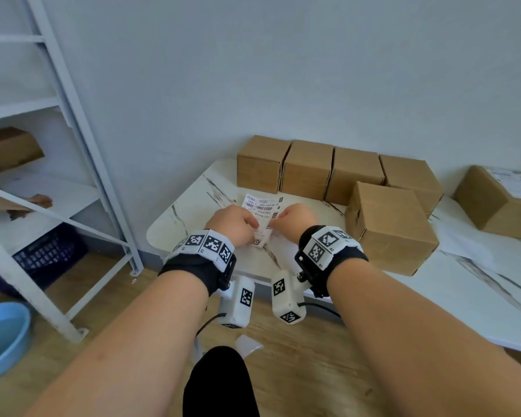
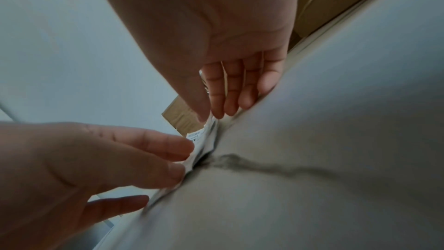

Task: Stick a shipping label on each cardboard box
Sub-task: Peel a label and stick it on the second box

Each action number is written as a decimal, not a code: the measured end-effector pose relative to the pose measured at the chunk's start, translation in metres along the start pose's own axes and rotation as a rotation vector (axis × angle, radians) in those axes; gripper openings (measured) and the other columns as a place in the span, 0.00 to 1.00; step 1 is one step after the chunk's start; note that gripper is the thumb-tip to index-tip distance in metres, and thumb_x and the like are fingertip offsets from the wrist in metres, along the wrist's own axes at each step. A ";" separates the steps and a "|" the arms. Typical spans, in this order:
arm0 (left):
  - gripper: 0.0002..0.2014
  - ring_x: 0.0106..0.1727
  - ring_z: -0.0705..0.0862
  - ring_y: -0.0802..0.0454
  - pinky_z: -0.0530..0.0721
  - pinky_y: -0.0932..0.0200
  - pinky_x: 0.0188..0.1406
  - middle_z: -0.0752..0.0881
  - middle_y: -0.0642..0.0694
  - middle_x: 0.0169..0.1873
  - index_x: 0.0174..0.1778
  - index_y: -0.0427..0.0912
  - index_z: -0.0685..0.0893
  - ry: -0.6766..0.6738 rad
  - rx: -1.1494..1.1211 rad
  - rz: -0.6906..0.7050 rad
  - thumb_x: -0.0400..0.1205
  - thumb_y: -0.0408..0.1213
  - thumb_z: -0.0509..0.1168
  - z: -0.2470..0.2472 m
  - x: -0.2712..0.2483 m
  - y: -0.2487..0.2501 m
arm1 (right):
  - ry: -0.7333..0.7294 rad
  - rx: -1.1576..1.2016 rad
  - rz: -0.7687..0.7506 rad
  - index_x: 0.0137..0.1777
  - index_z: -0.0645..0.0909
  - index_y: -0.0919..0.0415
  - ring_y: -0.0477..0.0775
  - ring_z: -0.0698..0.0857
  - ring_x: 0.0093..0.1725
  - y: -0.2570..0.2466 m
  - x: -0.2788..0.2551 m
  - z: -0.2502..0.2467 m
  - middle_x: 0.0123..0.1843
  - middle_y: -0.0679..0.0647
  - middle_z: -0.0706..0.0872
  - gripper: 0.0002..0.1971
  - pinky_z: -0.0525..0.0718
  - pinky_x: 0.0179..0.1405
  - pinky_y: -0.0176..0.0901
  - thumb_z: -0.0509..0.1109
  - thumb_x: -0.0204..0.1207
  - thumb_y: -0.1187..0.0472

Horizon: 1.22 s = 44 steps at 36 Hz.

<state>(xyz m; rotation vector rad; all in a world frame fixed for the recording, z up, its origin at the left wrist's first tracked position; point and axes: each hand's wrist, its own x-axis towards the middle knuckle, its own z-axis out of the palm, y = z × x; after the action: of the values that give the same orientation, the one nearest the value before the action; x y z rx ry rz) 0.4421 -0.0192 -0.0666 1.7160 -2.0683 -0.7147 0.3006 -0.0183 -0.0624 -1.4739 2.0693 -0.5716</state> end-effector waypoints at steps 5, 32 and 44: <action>0.18 0.68 0.79 0.47 0.77 0.56 0.66 0.80 0.48 0.69 0.61 0.48 0.86 0.085 -0.056 0.002 0.77 0.28 0.65 -0.003 0.001 0.005 | 0.028 0.076 0.015 0.54 0.84 0.65 0.59 0.87 0.52 0.002 0.000 -0.004 0.51 0.60 0.88 0.09 0.87 0.52 0.49 0.69 0.79 0.60; 0.08 0.47 0.89 0.53 0.89 0.53 0.44 0.90 0.50 0.51 0.54 0.42 0.84 0.210 -0.702 0.228 0.81 0.32 0.68 0.003 -0.014 0.146 | 0.280 0.506 -0.265 0.47 0.84 0.67 0.50 0.83 0.34 0.063 -0.065 -0.132 0.38 0.55 0.88 0.06 0.88 0.42 0.44 0.68 0.80 0.64; 0.07 0.46 0.90 0.54 0.88 0.52 0.45 0.90 0.51 0.48 0.52 0.44 0.84 0.090 -0.584 0.349 0.79 0.37 0.69 0.033 -0.020 0.188 | 0.381 0.631 -0.229 0.37 0.80 0.63 0.50 0.84 0.31 0.108 -0.066 -0.170 0.36 0.56 0.87 0.08 0.84 0.33 0.37 0.69 0.79 0.67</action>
<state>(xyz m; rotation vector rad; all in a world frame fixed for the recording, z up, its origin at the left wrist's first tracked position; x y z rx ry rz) 0.2770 0.0304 0.0183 1.0192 -1.7875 -0.9786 0.1315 0.0844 0.0136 -1.2807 1.7255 -1.5342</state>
